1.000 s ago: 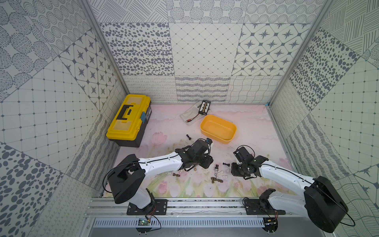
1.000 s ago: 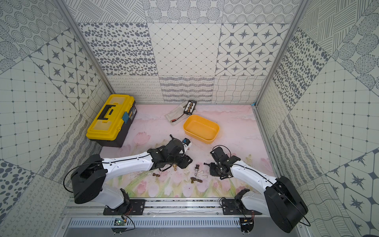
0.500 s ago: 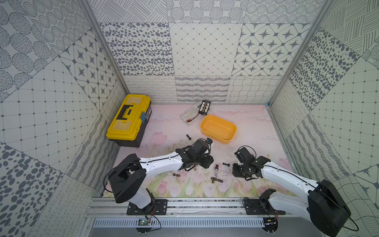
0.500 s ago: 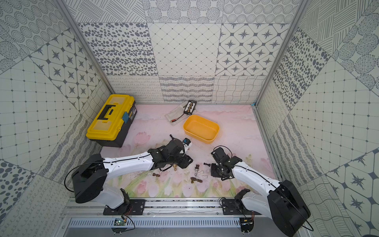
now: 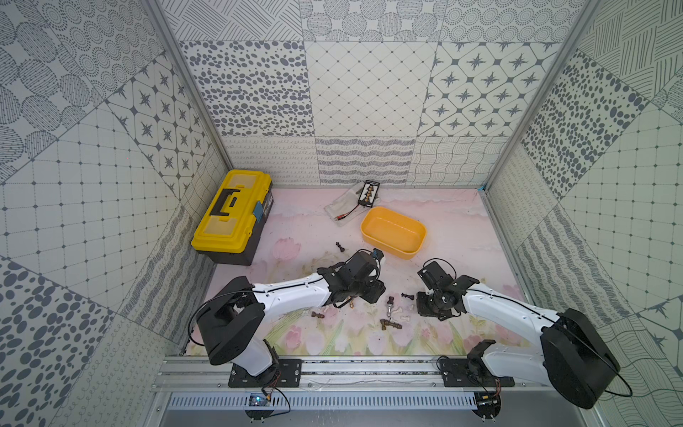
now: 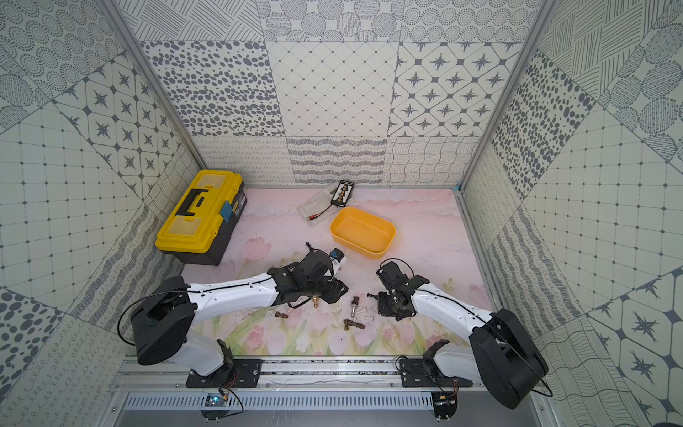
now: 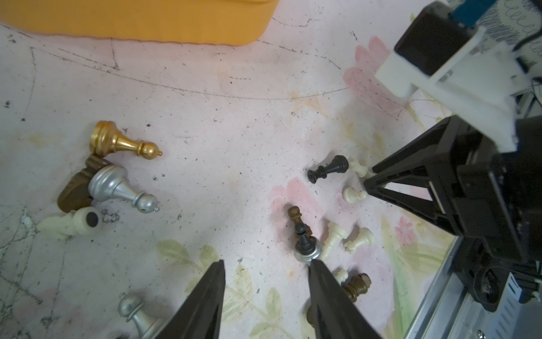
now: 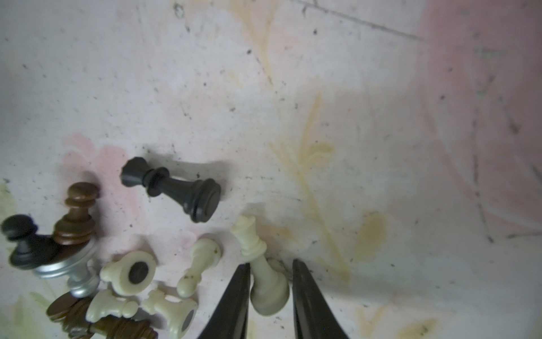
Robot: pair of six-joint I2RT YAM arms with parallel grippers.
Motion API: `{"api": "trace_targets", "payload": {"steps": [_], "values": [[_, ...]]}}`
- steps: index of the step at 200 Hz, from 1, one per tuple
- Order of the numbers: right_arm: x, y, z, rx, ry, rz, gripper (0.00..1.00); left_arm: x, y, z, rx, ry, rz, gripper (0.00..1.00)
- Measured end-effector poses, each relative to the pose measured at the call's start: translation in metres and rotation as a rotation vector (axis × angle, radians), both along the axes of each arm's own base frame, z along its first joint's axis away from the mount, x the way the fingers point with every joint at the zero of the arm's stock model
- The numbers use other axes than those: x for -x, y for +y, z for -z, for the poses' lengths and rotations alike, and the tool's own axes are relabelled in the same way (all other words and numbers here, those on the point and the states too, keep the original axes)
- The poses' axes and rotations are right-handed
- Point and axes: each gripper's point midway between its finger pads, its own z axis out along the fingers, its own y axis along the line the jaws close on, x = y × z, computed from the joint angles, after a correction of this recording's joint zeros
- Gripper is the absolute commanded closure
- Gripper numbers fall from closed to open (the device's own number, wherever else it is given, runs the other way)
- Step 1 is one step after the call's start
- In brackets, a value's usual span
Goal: Put the chess pieces into the storage box
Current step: Pick up the chess piece at the center of the board, then place the chess piece in the storage box.
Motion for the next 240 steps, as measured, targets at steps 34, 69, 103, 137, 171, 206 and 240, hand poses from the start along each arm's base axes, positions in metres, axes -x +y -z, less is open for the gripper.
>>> {"api": "trace_targets", "payload": {"steps": [34,69,103,137,171,206,240], "values": [[0.001,0.000,0.000,-0.005,0.003,0.004,0.77,0.001,0.002,0.003,-0.004,0.008,-0.005,0.48],[-0.002,0.002,-0.018,-0.027,-0.025,0.012,0.79,0.002,0.002,0.002,-0.002,0.006,-0.006,0.47],[-0.026,0.017,-0.061,-0.083,-0.117,0.011,0.80,-0.001,0.002,-0.007,0.012,-0.017,-0.011,0.48],[-0.052,0.027,-0.092,-0.100,-0.185,0.005,0.80,-0.003,0.003,-0.020,0.035,-0.049,-0.019,0.48],[-0.099,0.029,-0.115,-0.107,-0.248,0.024,0.80,-0.010,0.001,-0.036,0.055,-0.102,-0.027,0.48],[-0.168,0.014,-0.116,-0.119,-0.290,0.093,0.80,-0.019,-0.002,-0.049,0.066,-0.151,-0.036,0.48],[-0.235,0.000,-0.095,-0.079,-0.298,0.112,0.80,-0.025,-0.004,-0.055,0.063,-0.175,-0.042,0.48]]}}
